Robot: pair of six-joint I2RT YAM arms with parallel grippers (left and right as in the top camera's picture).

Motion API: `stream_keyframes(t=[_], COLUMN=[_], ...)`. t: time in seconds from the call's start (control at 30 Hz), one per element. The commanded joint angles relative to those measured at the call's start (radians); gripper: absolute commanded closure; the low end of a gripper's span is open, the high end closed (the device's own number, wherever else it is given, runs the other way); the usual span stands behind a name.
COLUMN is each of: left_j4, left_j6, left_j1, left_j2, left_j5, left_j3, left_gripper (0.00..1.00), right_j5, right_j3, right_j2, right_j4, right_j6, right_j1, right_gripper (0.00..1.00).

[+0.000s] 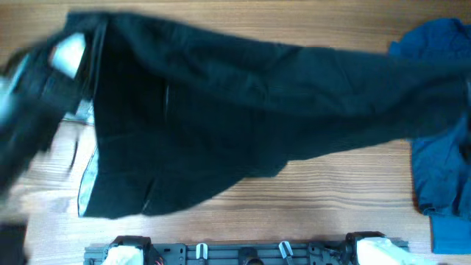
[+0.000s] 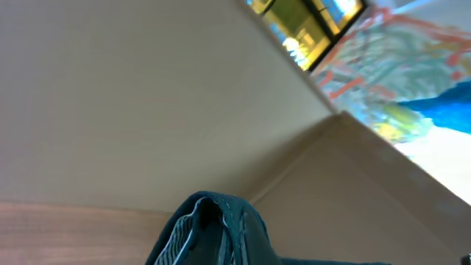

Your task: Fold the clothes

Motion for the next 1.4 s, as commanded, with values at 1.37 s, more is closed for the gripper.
stream_keyframes(t=[1.37], left_j4=[-0.449], left_j6=[0.152], left_j1=[0.022], left_j2=[0.877], left_j5=[-0.216], left_j3=[-0.002], left_gripper=[0.96], right_j5=[-0.142], right_j3=[-0.730], right_j2=[0.659], right_j4=[0.091], right_j6=[-0.150], right_j1=[-0.137], right_gripper=[0.96])
